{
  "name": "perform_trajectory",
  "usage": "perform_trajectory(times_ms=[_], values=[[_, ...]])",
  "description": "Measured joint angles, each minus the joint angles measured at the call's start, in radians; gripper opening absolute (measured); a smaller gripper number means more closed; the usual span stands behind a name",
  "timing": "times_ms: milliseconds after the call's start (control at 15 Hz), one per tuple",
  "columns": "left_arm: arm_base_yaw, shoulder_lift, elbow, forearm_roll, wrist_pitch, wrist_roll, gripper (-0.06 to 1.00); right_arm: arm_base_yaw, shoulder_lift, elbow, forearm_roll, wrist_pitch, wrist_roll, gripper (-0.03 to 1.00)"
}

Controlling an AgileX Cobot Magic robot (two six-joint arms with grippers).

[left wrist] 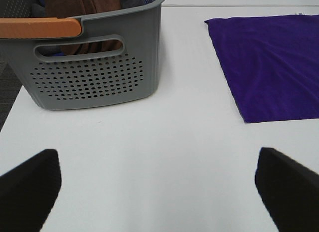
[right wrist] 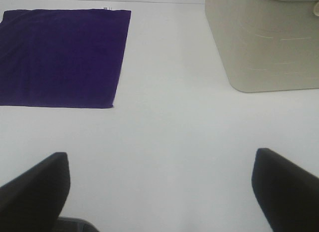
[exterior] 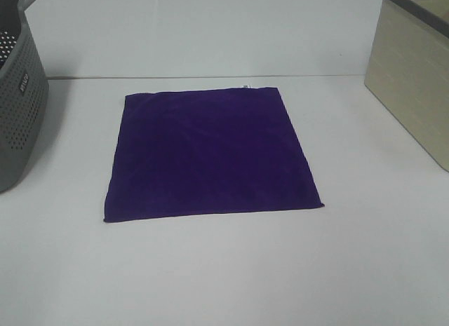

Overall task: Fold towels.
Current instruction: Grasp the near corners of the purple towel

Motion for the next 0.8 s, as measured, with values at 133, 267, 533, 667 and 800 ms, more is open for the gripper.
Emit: perform_trajectory(times_ms=[133, 267, 533, 667, 800], values=[[0.000, 0.000, 0.000, 0.000, 0.000, 0.000, 0.99, 0.000, 0.000, 0.000, 0.000, 0.000, 0.000, 0.96], [0.000, 0.000, 0.000, 0.000, 0.000, 0.000, 0.99, 0.000, 0.000, 0.000, 0.000, 0.000, 0.000, 0.96], [0.000, 0.000, 0.000, 0.000, 0.000, 0.000, 0.99, 0.000, 0.000, 0.000, 0.000, 0.000, 0.000, 0.96], [0.000, 0.000, 0.000, 0.000, 0.000, 0.000, 0.99, 0.000, 0.000, 0.000, 0.000, 0.000, 0.000, 0.96], [0.000, 0.000, 0.000, 0.000, 0.000, 0.000, 0.99, 0.000, 0.000, 0.000, 0.000, 0.000, 0.000, 0.96]])
